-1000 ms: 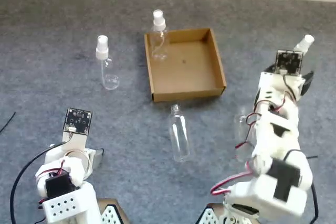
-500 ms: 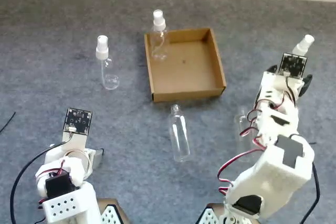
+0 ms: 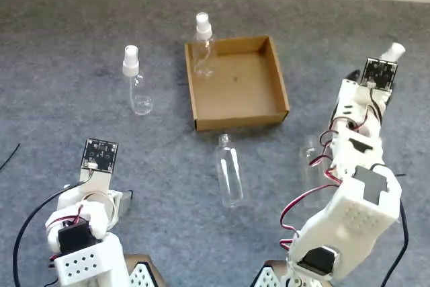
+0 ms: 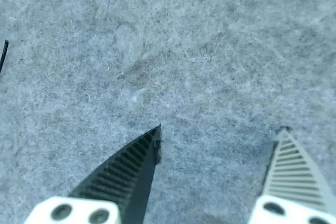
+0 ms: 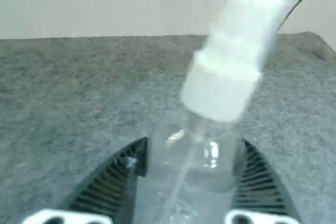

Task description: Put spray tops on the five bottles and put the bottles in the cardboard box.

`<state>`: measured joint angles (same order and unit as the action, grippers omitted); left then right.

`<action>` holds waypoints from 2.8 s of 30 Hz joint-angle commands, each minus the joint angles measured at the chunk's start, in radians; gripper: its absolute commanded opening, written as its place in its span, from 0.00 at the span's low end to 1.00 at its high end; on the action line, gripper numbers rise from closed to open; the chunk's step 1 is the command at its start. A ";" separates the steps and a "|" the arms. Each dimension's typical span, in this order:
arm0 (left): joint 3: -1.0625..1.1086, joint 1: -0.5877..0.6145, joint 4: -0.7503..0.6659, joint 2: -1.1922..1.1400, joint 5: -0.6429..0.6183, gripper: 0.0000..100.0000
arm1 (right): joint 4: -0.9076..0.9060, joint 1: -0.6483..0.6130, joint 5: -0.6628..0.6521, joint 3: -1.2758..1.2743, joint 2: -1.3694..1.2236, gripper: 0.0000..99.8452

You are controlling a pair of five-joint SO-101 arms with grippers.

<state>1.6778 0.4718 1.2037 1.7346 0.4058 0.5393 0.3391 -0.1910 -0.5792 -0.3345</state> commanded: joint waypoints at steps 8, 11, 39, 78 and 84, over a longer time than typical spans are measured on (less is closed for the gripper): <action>0.021 -0.015 -0.020 -0.001 0.006 0.30 | 0.019 -0.013 0.008 0.084 0.036 0.01; 0.021 -0.016 -0.020 -0.001 0.006 0.30 | 0.016 -0.048 0.008 0.102 0.093 0.01; 0.021 -0.013 -0.020 -0.001 0.006 0.30 | -0.404 -0.553 0.124 0.656 -0.077 0.01; 0.021 -0.013 -0.020 -0.001 0.006 0.30 | -0.268 -0.512 0.121 0.539 -0.202 0.00; 0.021 -0.013 -0.020 -0.001 0.006 0.30 | -0.326 -0.515 0.120 0.541 -0.200 0.00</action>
<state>1.6778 0.4703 1.2037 1.7346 0.4058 0.2232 -0.1811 -0.0729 -0.0514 -0.5600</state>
